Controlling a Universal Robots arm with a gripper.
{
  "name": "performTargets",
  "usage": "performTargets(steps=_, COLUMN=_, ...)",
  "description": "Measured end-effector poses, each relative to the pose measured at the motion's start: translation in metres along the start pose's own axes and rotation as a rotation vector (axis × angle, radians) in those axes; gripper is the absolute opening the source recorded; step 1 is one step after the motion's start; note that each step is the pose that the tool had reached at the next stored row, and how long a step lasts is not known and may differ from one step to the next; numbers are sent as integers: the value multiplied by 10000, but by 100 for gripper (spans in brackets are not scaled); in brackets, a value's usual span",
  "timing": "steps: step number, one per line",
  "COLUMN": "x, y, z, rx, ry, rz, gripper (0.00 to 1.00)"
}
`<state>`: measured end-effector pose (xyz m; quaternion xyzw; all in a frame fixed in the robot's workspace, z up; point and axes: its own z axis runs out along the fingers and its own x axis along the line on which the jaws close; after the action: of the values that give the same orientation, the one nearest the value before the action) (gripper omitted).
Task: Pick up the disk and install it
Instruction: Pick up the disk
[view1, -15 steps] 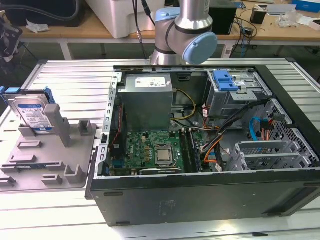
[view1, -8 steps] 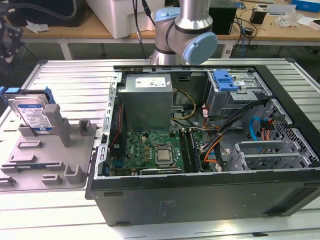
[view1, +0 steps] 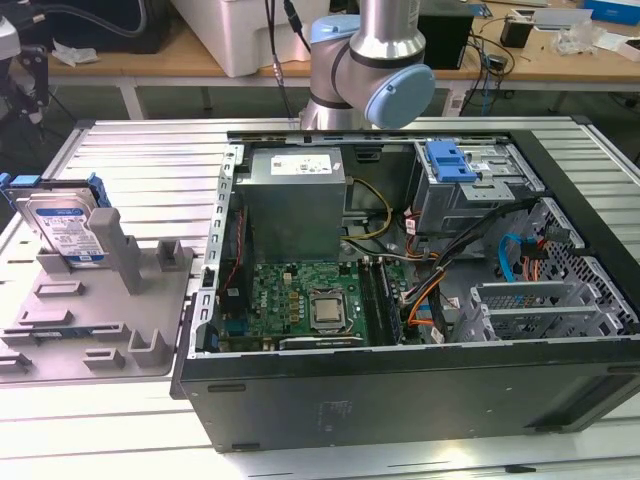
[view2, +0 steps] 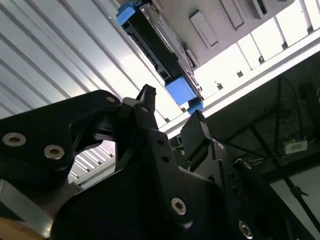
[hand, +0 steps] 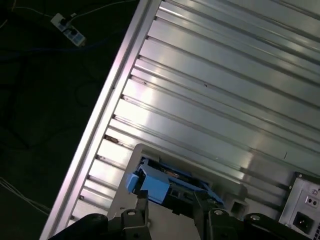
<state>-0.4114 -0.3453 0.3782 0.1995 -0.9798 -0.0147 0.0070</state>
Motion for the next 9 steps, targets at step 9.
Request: performTargets(steps=9, x=-1, y=0, z=2, rx=21, ry=50, rz=-1463, gripper=48)
